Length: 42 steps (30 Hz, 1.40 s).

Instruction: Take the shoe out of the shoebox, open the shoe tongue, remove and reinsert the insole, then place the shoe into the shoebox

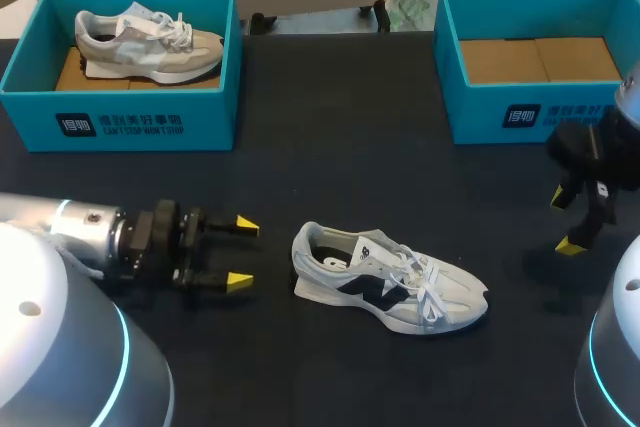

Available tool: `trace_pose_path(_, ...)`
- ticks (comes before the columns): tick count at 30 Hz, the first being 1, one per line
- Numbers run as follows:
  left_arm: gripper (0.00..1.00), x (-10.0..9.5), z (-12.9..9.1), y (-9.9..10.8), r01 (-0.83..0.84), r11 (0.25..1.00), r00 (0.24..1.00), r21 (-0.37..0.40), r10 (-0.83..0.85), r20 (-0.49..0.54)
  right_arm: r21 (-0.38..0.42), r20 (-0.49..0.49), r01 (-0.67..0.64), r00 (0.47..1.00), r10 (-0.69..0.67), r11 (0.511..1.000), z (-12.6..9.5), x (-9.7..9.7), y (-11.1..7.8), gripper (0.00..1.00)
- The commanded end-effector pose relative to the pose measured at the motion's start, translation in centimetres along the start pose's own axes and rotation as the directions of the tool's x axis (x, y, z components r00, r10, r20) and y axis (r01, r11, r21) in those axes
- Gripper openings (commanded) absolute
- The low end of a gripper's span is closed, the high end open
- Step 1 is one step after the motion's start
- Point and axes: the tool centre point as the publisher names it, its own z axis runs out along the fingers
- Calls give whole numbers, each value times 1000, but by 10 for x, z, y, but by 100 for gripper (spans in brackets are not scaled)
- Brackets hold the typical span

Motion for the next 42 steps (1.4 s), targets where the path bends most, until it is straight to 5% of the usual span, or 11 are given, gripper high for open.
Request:
trace_pose_path(1,100,-2,10,2,1,1000,1000,0,-1,2,0,1,0,1000,0,1000,0,1,0,100)
trace_pose_path(11,100,-3,11,2,-5,1000,1000,-8,5,-6,0,1,0,1000,0,1000,0,1,0,100)
trace_pose_path(42,100,4,66,3,47,998,979,-33,-52,-196,0,1,0,1000,0,1000,0,1,0,100)
